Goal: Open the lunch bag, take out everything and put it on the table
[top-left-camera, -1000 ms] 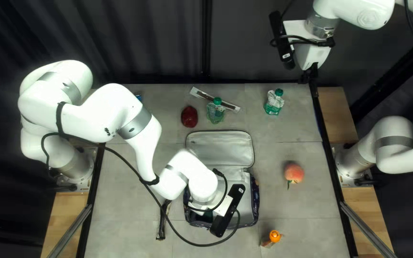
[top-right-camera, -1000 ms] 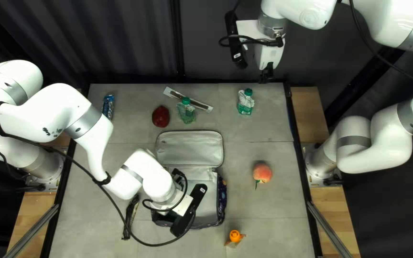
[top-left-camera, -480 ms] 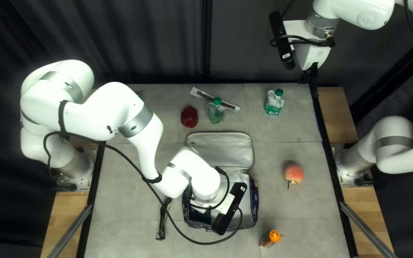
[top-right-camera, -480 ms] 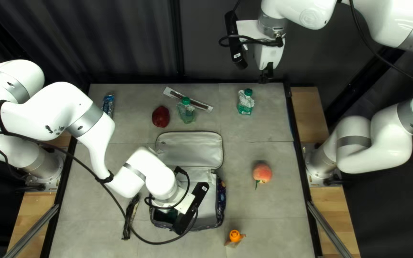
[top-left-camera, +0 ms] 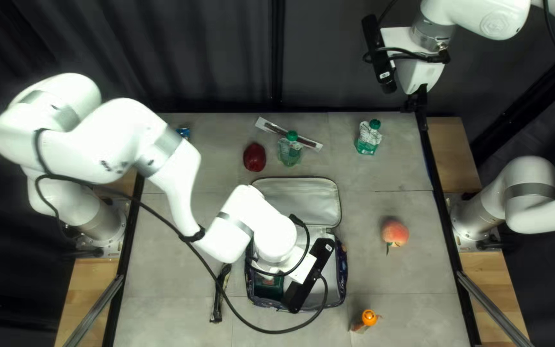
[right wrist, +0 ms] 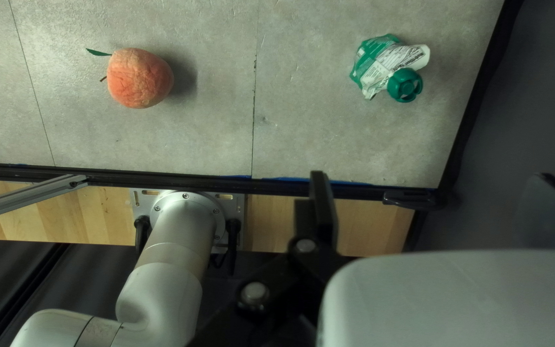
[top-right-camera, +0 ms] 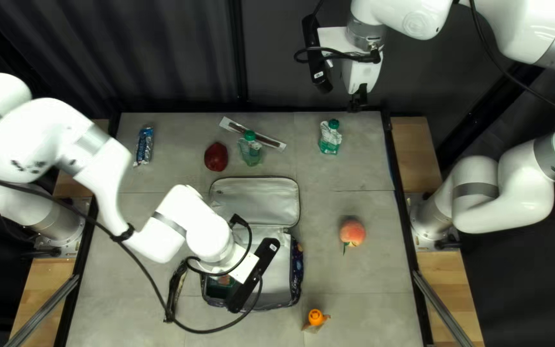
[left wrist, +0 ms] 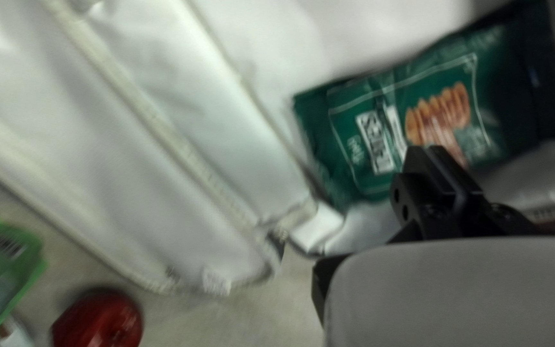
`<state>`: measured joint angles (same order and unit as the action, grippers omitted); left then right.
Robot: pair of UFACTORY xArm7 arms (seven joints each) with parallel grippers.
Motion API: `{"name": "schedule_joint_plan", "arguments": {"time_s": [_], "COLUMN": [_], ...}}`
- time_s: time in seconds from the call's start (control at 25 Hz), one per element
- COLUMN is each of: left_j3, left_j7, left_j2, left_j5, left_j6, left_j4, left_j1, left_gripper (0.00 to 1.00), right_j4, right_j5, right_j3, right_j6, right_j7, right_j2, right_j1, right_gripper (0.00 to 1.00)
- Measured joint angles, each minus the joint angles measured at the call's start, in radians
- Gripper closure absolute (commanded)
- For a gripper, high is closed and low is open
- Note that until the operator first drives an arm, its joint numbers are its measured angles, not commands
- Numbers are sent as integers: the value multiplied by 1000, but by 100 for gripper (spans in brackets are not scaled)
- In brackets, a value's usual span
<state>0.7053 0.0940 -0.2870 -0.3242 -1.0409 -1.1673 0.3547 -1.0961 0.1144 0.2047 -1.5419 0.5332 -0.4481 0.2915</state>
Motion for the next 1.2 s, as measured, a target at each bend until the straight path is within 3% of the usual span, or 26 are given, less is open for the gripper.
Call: {"name": "schedule_joint_plan", "arguments": {"time_s": [0.52, 0.88, 0.96, 1.0, 1.04, 1.2], "left_j3": [-48, -55, -55, -54, -54, -51], "left_j7": [80, 134, 143, 146, 146, 142], "left_j2": [-200, -274, -292, -299, -303, -311], "left_j5": [-90, -73, -63, -59, -56, -47], "left_j6": [232, 248, 237, 231, 227, 208], "left_j4": [33, 14, -2, -8, -14, -34], "left_j1": [16, 49, 53, 54, 53, 47], "left_gripper": [0, 0, 13, 94, 100, 100], "right_j4": [0, 0, 0, 0, 0, 0], "right_j5": [0, 0, 0, 0, 0, 0], "right_j3": [0, 0, 0, 0, 0, 0], "right_j6": [0, 0, 0, 0, 0, 0], "right_j7": [0, 0, 0, 0, 0, 0], "right_j2": [0, 0, 0, 0, 0, 0], "right_j1": [0, 0, 0, 0, 0, 0], "right_gripper": [0, 0, 0, 0, 0, 0]}}
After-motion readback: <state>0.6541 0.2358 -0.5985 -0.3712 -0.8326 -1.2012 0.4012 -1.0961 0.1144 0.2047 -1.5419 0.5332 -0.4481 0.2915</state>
